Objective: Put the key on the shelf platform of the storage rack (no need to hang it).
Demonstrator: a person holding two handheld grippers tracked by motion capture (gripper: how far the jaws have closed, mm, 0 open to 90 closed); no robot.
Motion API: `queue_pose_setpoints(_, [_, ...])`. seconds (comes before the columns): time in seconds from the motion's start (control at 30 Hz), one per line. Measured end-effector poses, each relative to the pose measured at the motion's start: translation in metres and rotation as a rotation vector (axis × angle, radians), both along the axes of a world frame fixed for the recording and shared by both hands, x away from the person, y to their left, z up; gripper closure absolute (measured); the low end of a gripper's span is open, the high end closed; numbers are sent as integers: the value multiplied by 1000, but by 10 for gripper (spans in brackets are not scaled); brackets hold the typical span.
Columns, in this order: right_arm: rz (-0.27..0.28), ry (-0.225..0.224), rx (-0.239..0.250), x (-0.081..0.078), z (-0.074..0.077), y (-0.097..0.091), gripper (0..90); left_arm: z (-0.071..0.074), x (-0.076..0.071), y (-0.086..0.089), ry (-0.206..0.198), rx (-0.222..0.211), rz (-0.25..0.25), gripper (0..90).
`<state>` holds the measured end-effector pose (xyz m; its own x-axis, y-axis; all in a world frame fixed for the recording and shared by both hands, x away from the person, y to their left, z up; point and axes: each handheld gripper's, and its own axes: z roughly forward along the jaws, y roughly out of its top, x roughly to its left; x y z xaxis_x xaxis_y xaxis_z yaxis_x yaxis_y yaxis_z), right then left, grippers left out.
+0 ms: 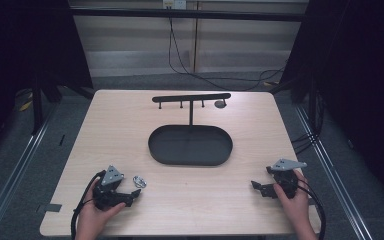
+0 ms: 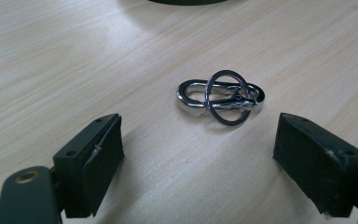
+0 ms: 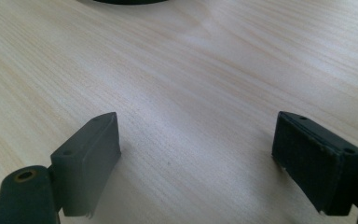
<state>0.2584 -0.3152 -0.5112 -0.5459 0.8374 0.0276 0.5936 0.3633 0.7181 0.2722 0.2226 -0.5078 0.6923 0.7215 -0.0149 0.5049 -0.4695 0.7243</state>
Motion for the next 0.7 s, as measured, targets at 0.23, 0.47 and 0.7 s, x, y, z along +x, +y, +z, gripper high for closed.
queue_pose_setpoints(0.23, [4,-6,-3,-1,0,0,146,4,2,-3,36,24,-8,178])
queue_pose_setpoints(0.47, [12,-8,-2,-1,0,-1,146,10,5,-7,75,76,-42,192])
queue_pose_setpoints(0.7, [7,-4,-1,-2,0,0,146,18,10,-12,122,131,-63,222])
